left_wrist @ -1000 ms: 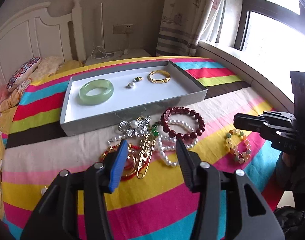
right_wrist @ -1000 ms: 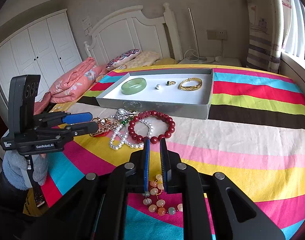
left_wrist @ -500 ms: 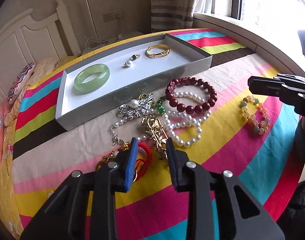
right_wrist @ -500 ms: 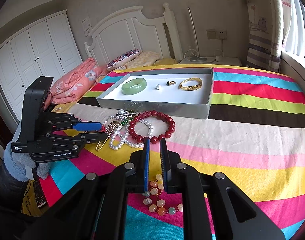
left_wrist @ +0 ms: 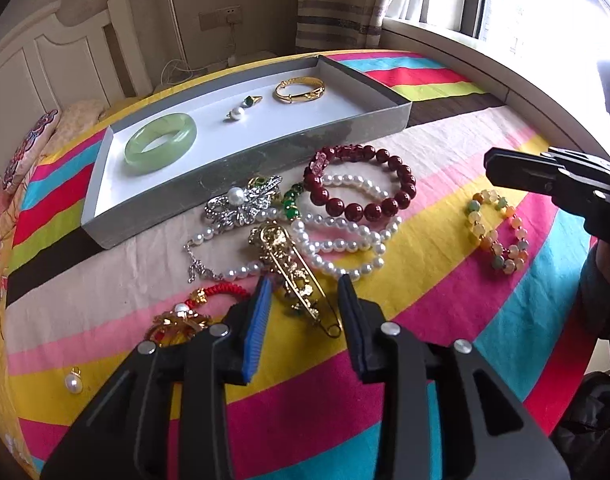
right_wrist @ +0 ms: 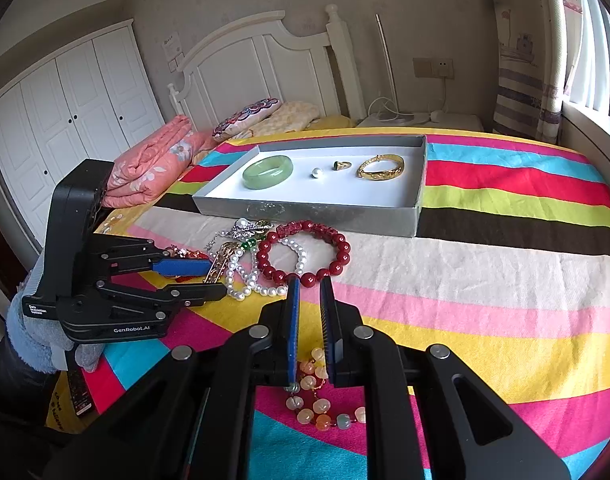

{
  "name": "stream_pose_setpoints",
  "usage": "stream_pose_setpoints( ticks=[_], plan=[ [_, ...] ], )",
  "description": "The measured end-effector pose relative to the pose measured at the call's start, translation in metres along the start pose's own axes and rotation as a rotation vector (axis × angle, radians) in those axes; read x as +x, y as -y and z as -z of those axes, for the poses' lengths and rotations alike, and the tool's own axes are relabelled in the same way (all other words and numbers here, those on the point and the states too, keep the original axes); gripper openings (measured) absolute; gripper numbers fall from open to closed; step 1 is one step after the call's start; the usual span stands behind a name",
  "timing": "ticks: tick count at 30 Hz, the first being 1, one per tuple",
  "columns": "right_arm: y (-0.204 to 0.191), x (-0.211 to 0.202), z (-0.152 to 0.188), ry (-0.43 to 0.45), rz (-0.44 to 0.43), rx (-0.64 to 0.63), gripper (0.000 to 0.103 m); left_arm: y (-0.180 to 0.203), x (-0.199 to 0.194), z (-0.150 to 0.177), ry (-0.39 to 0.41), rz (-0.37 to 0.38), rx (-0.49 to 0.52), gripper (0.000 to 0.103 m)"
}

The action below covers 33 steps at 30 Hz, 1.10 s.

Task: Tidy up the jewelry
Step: 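Close the left tool on the gold safety-pin brooch while the right tool holds the bead bracelet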

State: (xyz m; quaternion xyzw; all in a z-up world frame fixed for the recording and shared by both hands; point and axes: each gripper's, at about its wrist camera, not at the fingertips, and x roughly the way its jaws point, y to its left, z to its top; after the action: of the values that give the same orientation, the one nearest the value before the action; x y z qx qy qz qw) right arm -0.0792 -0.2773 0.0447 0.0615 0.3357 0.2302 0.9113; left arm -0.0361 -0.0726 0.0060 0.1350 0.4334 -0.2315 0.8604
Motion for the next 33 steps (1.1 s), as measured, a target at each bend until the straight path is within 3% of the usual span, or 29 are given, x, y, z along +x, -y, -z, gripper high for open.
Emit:
stream_pose_setpoints(
  ticks=[3, 11, 13, 15, 20, 21, 23, 24, 25, 27, 28, 30, 31, 33],
  plan=[
    [0.000, -0.001, 0.000, 0.003, -0.001, 0.001, 0.013, -0.005, -0.005, 0.008, 0.017, -0.020, -0.022, 0.019],
    [0.002, -0.007, 0.001, 0.035, -0.006, 0.010, 0.012, -0.003, -0.033, 0.022, 0.104, -0.034, -0.047, 0.017],
    [0.002, -0.012, 0.001, 0.057, -0.009, 0.007, 0.011, -0.003, -0.042, 0.021, 0.120, -0.037, -0.052, 0.005],
    [0.002, -0.016, 0.002, 0.075, -0.022, 0.012, 0.009, -0.004, -0.049, 0.021, 0.136, -0.030, -0.059, 0.003],
    [0.007, -0.017, 0.001, 0.066, -0.051, 0.043, 0.009, -0.003, -0.045, 0.025, 0.095, -0.021, -0.043, 0.001],
    [0.008, -0.017, 0.001, 0.061, -0.049, 0.047, 0.009, -0.004, -0.042, 0.026, 0.083, -0.008, -0.049, 0.004],
    [0.009, -0.014, 0.001, 0.046, -0.057, 0.051, 0.009, -0.006, -0.039, 0.028, 0.080, -0.010, -0.063, 0.031],
    [0.008, -0.014, 0.001, 0.042, -0.056, 0.049, 0.009, -0.005, -0.040, 0.028, 0.091, -0.009, -0.065, 0.058],
    [0.007, -0.013, 0.001, 0.039, -0.055, 0.045, 0.009, -0.004, -0.041, 0.028, 0.104, 0.002, -0.063, 0.068],
    [0.004, -0.011, 0.002, 0.032, -0.051, 0.034, 0.009, 0.000, -0.041, 0.025, 0.106, -0.001, -0.047, 0.068],
    [0.003, -0.011, 0.002, 0.030, -0.048, 0.029, 0.009, 0.003, -0.038, 0.023, 0.099, -0.011, -0.034, 0.065],
    [0.001, -0.010, 0.003, 0.029, -0.045, 0.019, 0.009, 0.007, -0.028, 0.021, 0.062, -0.015, -0.010, 0.040],
    [0.000, -0.010, 0.003, 0.031, -0.048, 0.019, 0.009, 0.008, -0.020, 0.020, 0.034, -0.015, -0.002, 0.020],
    [0.001, -0.013, 0.002, 0.046, -0.052, 0.028, 0.009, 0.010, -0.015, 0.021, 0.045, -0.035, 0.014, 0.018]
  ],
)
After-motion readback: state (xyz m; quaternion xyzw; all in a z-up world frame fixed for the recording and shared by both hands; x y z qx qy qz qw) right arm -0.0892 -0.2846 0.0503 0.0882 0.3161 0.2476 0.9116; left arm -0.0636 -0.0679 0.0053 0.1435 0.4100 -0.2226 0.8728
